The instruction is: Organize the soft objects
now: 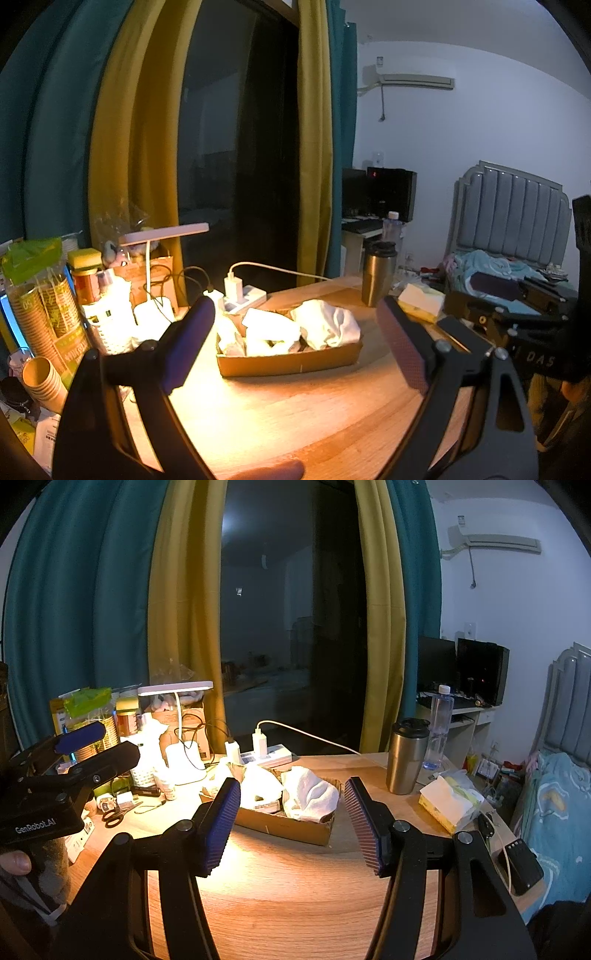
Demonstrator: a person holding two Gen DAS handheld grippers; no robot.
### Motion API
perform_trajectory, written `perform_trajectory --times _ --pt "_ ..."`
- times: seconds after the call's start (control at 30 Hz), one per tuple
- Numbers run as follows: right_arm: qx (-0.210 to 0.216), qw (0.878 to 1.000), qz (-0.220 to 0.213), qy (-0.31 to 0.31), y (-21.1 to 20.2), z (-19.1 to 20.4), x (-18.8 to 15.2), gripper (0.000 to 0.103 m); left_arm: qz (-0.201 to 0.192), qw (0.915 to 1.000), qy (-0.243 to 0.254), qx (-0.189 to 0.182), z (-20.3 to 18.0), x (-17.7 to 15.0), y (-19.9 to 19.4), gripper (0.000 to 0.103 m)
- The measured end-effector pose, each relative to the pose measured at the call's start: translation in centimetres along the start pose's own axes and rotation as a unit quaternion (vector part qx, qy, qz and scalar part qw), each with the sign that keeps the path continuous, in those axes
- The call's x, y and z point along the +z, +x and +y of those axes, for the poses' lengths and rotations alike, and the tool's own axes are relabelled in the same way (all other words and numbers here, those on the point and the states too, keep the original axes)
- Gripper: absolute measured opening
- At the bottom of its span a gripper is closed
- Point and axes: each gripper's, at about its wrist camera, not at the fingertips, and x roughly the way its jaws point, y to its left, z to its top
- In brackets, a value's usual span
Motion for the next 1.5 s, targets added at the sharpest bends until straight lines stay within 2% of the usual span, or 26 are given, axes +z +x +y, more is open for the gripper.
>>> perform_trajectory --times 1.5 --pt "-0.002 1.0 0.002 0.004 -0.18 -0.29 -0.4 0.062 -0.003 0.9999 0.011 -0.008 -0.32 -0.17 0.06 0.09"
